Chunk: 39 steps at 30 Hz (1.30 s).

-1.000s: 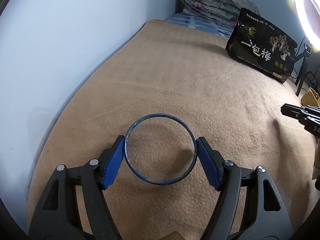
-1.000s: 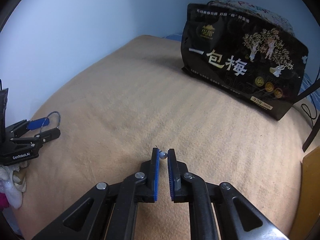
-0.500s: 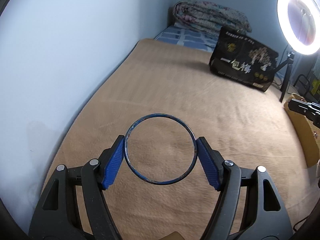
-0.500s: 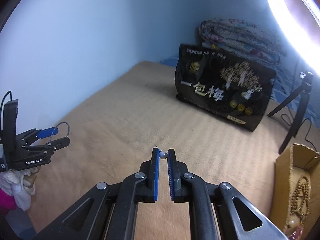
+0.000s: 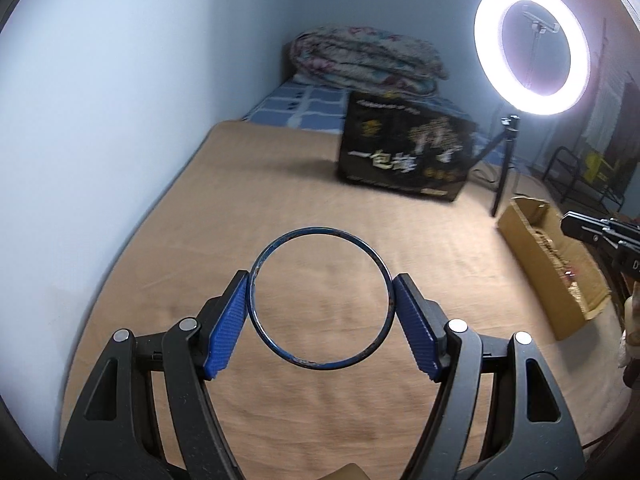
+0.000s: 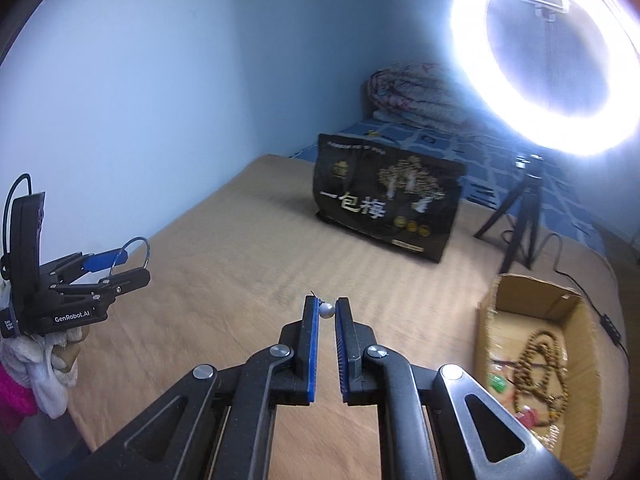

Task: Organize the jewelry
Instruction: 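Carry the bangle to the box while the right tool carries the earring there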

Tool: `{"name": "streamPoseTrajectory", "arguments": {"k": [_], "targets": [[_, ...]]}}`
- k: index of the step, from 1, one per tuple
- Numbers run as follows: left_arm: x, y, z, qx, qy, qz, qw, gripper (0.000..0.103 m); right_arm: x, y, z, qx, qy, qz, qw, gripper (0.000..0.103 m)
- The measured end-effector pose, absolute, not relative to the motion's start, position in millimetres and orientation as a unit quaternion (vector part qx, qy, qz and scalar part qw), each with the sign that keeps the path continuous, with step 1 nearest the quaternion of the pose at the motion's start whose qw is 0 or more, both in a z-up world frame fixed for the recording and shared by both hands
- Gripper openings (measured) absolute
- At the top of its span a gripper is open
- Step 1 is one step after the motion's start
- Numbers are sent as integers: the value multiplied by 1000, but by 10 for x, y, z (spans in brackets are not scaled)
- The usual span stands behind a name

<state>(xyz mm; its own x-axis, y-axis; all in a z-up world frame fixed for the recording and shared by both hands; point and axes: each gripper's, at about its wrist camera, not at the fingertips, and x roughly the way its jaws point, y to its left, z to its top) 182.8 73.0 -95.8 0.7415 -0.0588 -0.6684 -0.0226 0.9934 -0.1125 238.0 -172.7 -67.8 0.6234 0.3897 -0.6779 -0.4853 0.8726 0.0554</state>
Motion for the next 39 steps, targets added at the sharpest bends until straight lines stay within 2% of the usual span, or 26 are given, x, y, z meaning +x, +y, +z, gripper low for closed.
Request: {"name": "streamPoseTrajectory", "arguments": {"k": [17,39], "targets": [[2098,-621,-755,-36,353,-111,928,73,1977,-3027,-518,-49,368,149,916,6],[2788,-2016,-996,-11,378,-182,908,73,2021,-3905,-935,-18,401,102,910,6]]}}
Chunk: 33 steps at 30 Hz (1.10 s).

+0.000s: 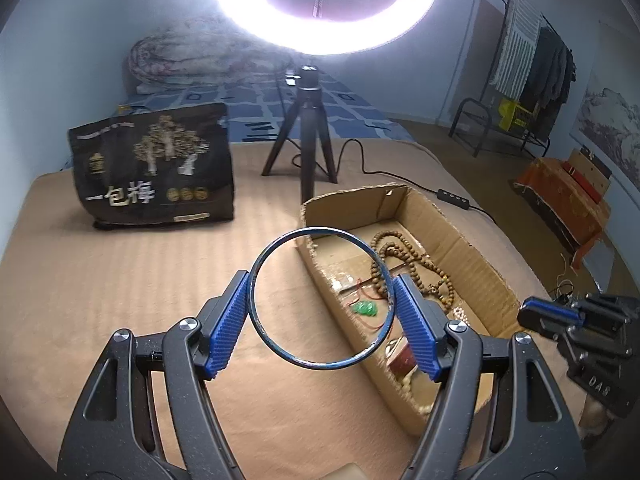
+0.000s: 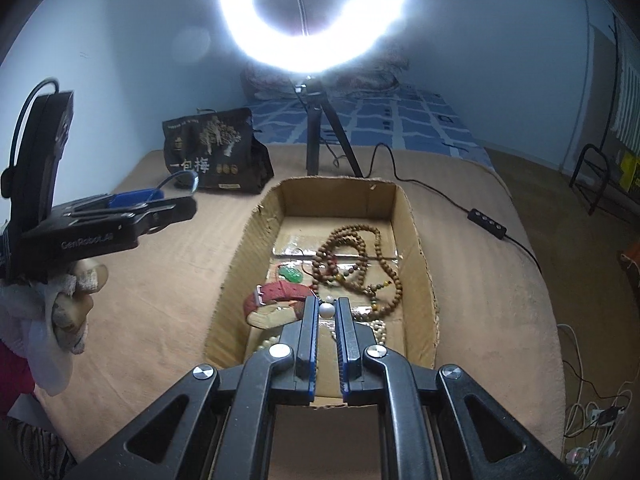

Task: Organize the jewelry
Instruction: 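Carry the bangle to the box while the right tool carries the earring there, then open both tools to release the bangle and earring into the box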

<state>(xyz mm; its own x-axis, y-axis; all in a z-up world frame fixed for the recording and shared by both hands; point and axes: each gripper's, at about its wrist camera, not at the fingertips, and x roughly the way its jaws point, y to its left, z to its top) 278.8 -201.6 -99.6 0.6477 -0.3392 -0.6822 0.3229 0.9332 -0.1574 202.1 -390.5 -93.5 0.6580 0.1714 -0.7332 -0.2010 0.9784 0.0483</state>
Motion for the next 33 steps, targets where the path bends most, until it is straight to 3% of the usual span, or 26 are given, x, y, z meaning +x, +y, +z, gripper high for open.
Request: {"name": "streamPoseTrajectory", "arguments": {"k": [19,25,27,29,33], "targets": [[3061,-2500,-1103,18,379,-206,902,73,2223,-4029,-1180,-9,412,100,906,10],[3063,-2530,-1080,15,377,-208,902,76,2222,-4067,-1183,-3,408,90,909,36],[3059,-2533,-1071,14,376,-208,903,81,2211,-4073,-1183,-4,406,85,910,62],[3058,-2540,-1063,11,376,-209,902,82,2187,-4075,-1172,-3,400,76,913,77],[3066,-2561,-1055,15,381,-209,900,82,2166,-4075,-1143,-2,394,66,917,92]]}}
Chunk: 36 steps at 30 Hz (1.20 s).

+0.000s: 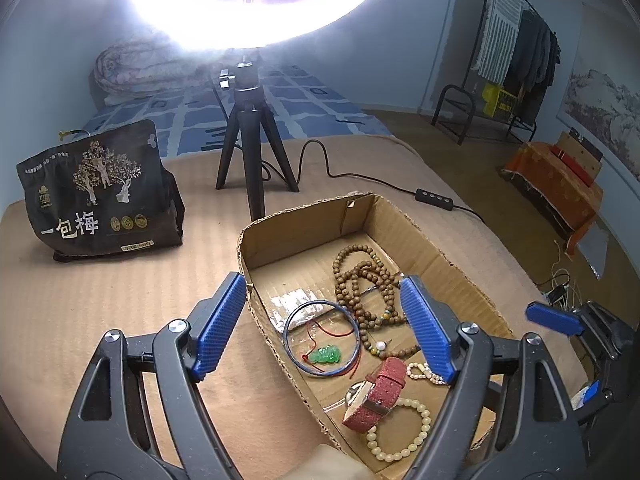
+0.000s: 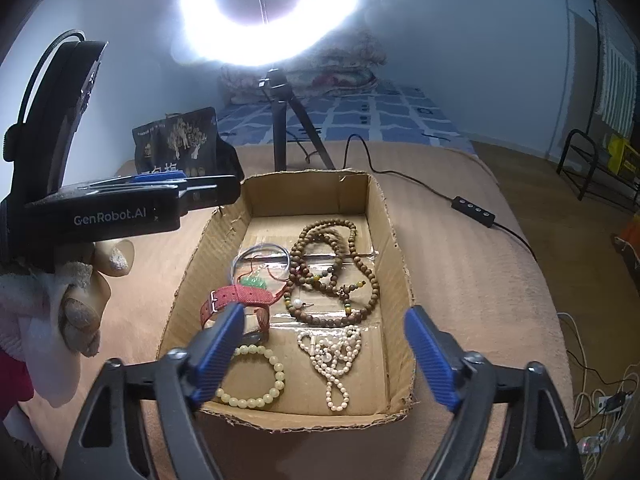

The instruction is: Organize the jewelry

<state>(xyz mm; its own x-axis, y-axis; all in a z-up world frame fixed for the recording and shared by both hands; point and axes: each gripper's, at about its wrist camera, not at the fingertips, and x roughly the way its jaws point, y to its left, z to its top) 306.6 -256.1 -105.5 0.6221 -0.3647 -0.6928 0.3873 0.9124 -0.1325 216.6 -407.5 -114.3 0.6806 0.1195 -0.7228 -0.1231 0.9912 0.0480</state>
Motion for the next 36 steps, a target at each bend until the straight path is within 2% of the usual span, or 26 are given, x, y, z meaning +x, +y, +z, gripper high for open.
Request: {"name": "streamPoseTrajectory", "arguments": {"k": [6,21,36], "targets": [[3061,-2568,-1054,19,385,-201,900,82,2152,-4049,-1118,-7,388,44,921,102],[2863,-2445,-734,29,364,-196,910,82,1987,-3999,-914,-19,384,8,923,103],[2298,-2191,-25,44,318,-201,925,82,1529,-3767,-224,-36,345,-27,938,103]]}}
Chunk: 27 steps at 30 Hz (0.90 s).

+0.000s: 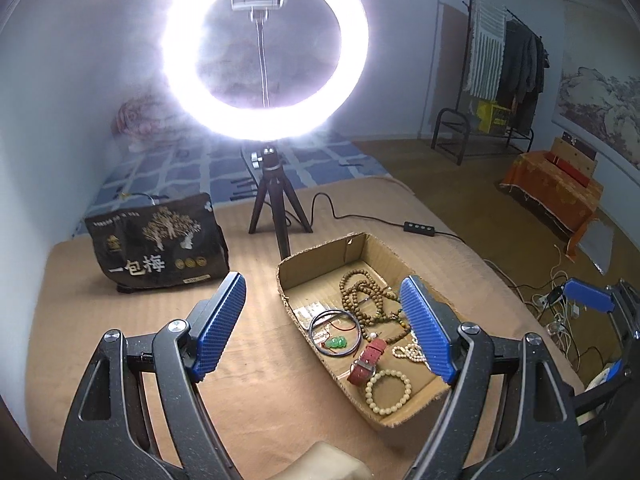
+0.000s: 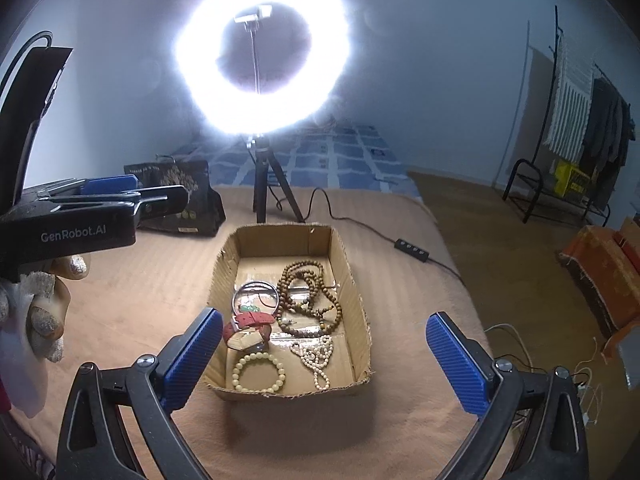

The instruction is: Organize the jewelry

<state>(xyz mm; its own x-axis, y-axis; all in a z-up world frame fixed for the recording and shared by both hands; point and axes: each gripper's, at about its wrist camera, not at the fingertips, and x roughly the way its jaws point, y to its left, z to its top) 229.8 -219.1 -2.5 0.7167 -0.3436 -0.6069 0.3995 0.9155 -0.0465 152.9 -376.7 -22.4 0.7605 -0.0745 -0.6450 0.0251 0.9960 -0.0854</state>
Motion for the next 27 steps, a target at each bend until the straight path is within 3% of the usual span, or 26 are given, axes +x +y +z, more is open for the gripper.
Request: {"name": "streamPoseTrajectory", "arguments": {"k": [14,15,18,27], "targets": [[1459,-1810,438,45,280,-211,936,82,953,-3454,323,-38,291,-47,955,103],[1408,-1783,437,44,279,-211,936,83,923,-3443,330,-39,287,-51,956,103],[1257,-1706,423,39,274,-210,938,98,817,-3380,359,-45,275,-64,958,103],[991,-1653,373,60,259,-201,943,99,646,-3387,257,-19,269,-79,960,103]]}}
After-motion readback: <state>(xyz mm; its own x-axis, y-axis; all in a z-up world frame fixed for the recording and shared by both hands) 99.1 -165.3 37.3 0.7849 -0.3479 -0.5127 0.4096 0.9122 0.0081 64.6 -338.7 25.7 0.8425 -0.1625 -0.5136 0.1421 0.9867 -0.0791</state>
